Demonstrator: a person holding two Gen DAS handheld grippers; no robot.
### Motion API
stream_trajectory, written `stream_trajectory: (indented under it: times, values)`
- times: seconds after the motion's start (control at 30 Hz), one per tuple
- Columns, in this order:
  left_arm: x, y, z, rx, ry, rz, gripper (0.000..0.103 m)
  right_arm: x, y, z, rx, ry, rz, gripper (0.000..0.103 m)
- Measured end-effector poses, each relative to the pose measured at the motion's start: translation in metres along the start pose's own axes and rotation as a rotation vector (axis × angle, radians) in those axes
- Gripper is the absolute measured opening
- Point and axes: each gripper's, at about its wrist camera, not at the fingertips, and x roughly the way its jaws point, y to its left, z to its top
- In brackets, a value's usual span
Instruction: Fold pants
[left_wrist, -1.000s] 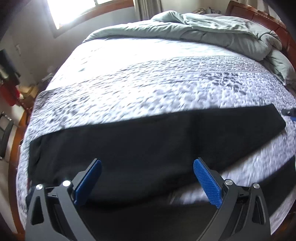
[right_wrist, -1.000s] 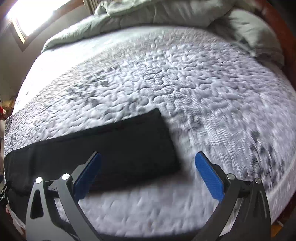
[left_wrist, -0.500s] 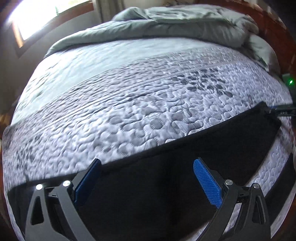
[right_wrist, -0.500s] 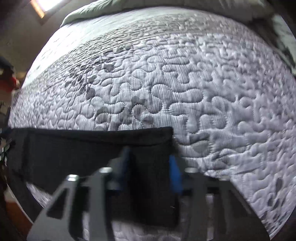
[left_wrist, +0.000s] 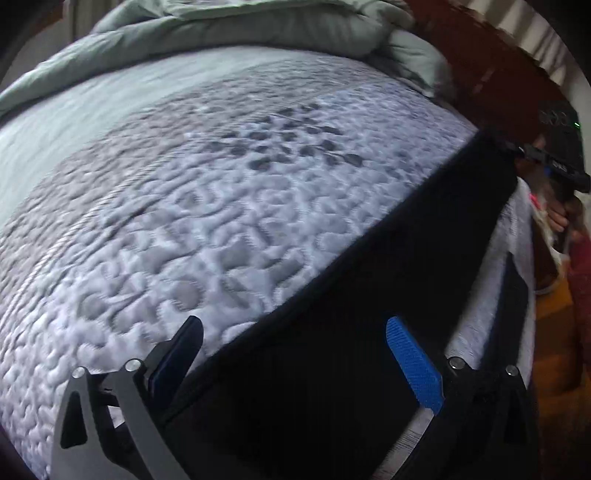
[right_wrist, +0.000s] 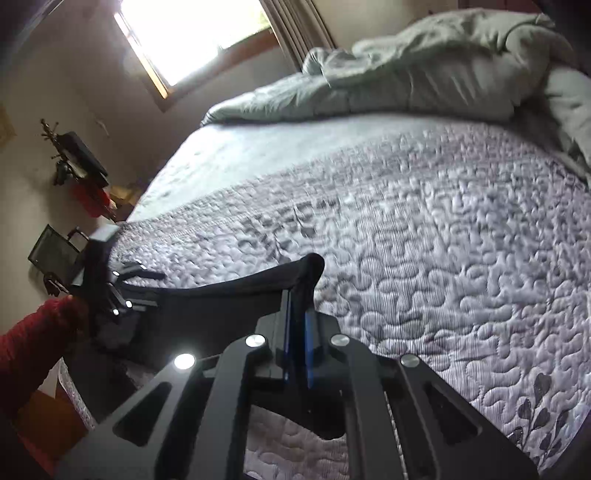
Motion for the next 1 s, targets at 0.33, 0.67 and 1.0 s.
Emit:
stream_trajectory:
  times: [0.33, 0.67, 1.0]
  values:
    - [0.0, 0.004, -0.006, 0.01, 0.075, 0.009, 0.007, -0.01, 0.012, 0.003, -0.03, -0.039, -0.014, 0.005]
    - [-0.103, -0.081, -0.07, 0.035, -0.229, 0.174, 0.004, -0.027, 0.015, -0.032, 0.023, -0.121, -0.11, 0.005]
    - [-0.097, -0.195, -0.181, 0.044, -0.212, 0.327, 0.004, -0.053, 0.033, -0.136, 0.018, -0.141, -0.198, 0.006]
